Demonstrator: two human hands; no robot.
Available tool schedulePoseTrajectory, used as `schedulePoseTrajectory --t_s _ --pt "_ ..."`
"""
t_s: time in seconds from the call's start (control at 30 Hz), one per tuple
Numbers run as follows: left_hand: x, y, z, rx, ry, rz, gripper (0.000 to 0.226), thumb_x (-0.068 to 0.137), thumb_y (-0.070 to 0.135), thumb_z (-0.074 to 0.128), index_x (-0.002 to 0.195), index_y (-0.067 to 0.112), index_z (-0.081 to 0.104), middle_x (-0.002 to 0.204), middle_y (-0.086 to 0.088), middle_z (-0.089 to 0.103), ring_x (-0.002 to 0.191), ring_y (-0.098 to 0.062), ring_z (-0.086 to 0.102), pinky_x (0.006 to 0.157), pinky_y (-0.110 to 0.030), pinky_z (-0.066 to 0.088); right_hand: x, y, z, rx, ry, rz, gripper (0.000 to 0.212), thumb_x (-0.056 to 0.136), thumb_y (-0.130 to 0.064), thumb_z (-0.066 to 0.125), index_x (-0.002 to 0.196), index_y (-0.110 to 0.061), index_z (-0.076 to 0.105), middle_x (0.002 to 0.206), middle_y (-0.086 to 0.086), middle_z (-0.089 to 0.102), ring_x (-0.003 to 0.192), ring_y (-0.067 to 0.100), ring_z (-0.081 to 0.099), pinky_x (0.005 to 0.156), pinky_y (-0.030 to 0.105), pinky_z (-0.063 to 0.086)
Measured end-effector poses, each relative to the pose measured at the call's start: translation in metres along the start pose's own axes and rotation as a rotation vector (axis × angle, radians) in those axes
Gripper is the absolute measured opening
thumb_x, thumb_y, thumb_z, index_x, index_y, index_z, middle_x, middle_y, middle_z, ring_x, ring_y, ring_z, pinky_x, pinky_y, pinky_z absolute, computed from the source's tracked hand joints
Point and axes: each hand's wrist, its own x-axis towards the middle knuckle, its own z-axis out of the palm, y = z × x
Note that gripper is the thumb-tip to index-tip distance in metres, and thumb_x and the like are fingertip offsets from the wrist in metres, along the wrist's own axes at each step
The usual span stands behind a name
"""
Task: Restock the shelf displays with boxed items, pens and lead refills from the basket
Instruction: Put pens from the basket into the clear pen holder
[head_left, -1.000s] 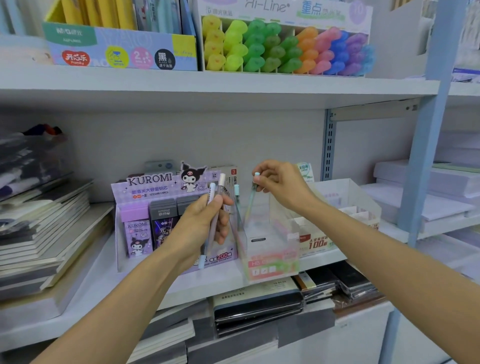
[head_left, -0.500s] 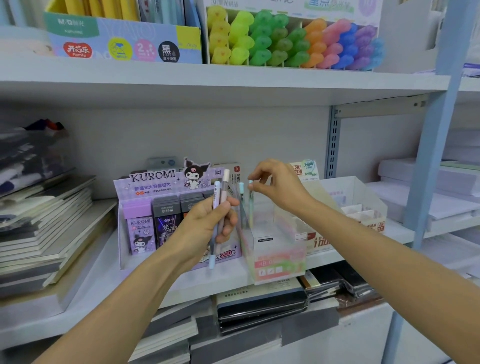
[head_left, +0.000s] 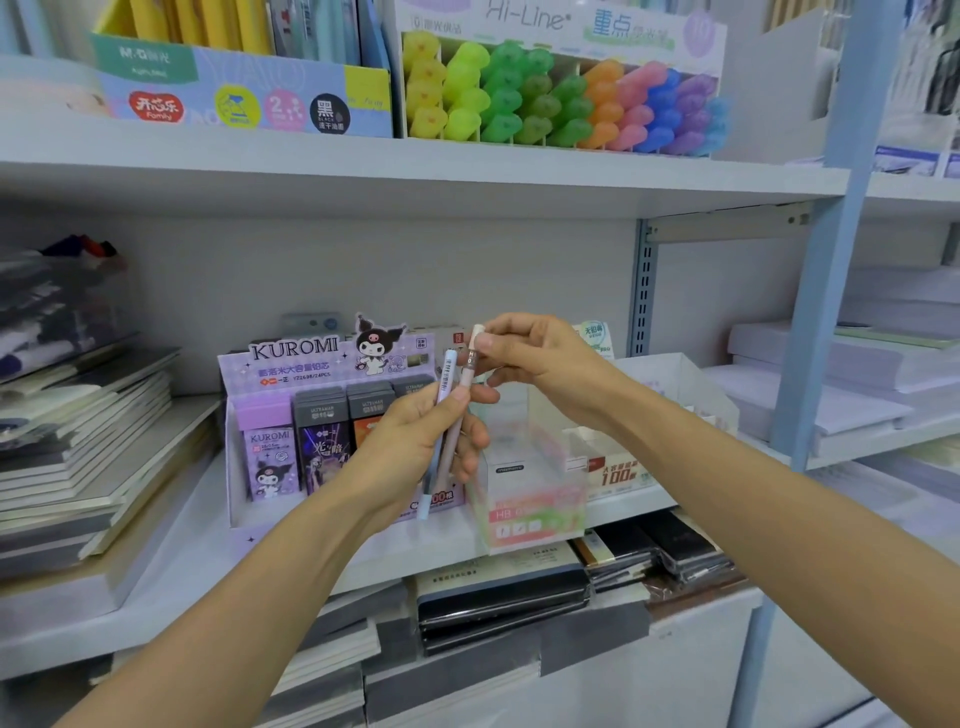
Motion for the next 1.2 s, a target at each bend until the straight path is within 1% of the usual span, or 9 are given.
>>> schedulePoseTrajectory --t_s 0.1,0.2,0.27,0.4,0.53,0.67,0.8,1.03,1.2 --pt "0.001 0.007 0.004 0.011 -0.01 -0.008 0.032 0.101 0.031 0.042 0.115 0.011 0.062 0.074 -0.007 0.066 0.058 -0.018 0.061 0.057 -0.028 0.054 -0.002 -0.007 -0.005 0.018 -0.005 -0.005 0.019 0.094 -0.009 0.059 0.109 0.003 0.062 0.091 0.01 0.07 0.077 0.017 0.066 0.077 0.027 0.054" --pt "0.001 0.01 0.004 -0.003 0.064 -0.041 0.03 0.104 0.029 0.037 0.118 0.015 0.058 0.076 -0.01 0.069 0.058 -0.02 0.064 0.053 -0.029 0.056 -0.002 -0.017 -0.016 0.038 0.129 -0.062 0.014 0.096 -0.007 0.055 0.106 0.0 0.06 0.09 0.009 0.068 0.075 0.014 0.067 0.074 0.025 0.055" --pt "0.001 0.007 -0.002 0.047 0.152 -0.059 0.029 0.105 0.03 0.035 0.117 0.016 0.058 0.064 -0.005 0.064 0.044 -0.015 0.053 0.037 -0.023 0.041 -0.002 -0.024 -0.029 0.039 0.263 -0.1 0.013 0.097 -0.006 0.053 0.107 0.0 0.058 0.09 0.008 0.068 0.074 0.013 0.067 0.072 0.023 0.056" --pt "0.004 0.005 -0.009 -0.039 0.223 -0.135 0.026 0.102 0.026 0.035 0.11 0.012 0.056 0.053 0.004 0.045 0.039 -0.01 0.034 0.039 -0.021 0.024 -0.002 -0.019 -0.045 -0.114 0.415 -0.119 0.015 0.096 -0.008 0.055 0.108 0.001 0.059 0.09 0.008 0.07 0.074 0.013 0.068 0.069 0.021 0.056" --pt "0.006 0.005 -0.005 -0.176 0.206 -0.149 0.024 0.102 0.017 0.03 0.097 0.007 0.052 0.061 -0.003 0.05 0.049 -0.014 0.043 0.045 -0.024 0.032 -0.001 0.007 -0.033 -0.337 0.347 -0.039 0.016 0.096 -0.012 0.057 0.107 0.0 0.059 0.094 0.013 0.072 0.081 0.02 0.071 0.07 0.028 0.056" --pt "0.001 0.0 -0.006 -0.05 0.16 -0.104 0.026 0.105 0.02 0.037 0.107 0.009 0.061 0.067 -0.004 0.059 0.056 -0.016 0.056 0.054 -0.027 0.05 0.001 0.027 -0.016 -0.451 0.275 -0.058 0.009 0.096 -0.01 0.058 0.101 -0.003 0.059 0.09 0.013 0.072 0.08 0.02 0.07 0.06 0.016 0.051" --pt "-0.003 -0.004 -0.011 -0.029 0.124 -0.119 0.026 0.104 0.029 0.038 0.117 0.02 0.06 0.061 0.001 0.052 0.047 -0.013 0.043 0.045 -0.022 0.039 0.006 0.025 -0.021 -0.554 0.21 -0.082 0.01 0.095 -0.008 0.058 0.1 0.001 0.06 0.087 0.013 0.071 0.08 0.022 0.072 0.07 0.017 0.055" --pt "0.0 -0.007 -0.007 -0.074 0.159 -0.177 0.014 0.103 0.018 0.041 0.104 0.006 0.048 0.063 -0.002 0.053 0.048 -0.014 0.043 0.046 -0.022 0.039 0.008 0.025 -0.024 -0.603 0.147 -0.101 0.01 0.094 -0.011 0.061 0.1 -0.004 0.06 0.083 0.012 0.073 0.077 0.02 0.072 0.077 0.027 0.057" --pt "-0.002 -0.007 -0.008 -0.053 0.135 -0.112 0.02 0.102 0.013 0.041 0.109 0.001 0.056 0.071 -0.004 0.057 0.055 -0.015 0.056 0.053 -0.024 0.049 0.014 0.028 -0.025 -0.627 0.252 -0.155 0.014 0.088 -0.013 0.069 0.101 -0.011 0.063 0.087 0.004 0.072 0.083 0.016 0.068 0.073 0.014 0.048"
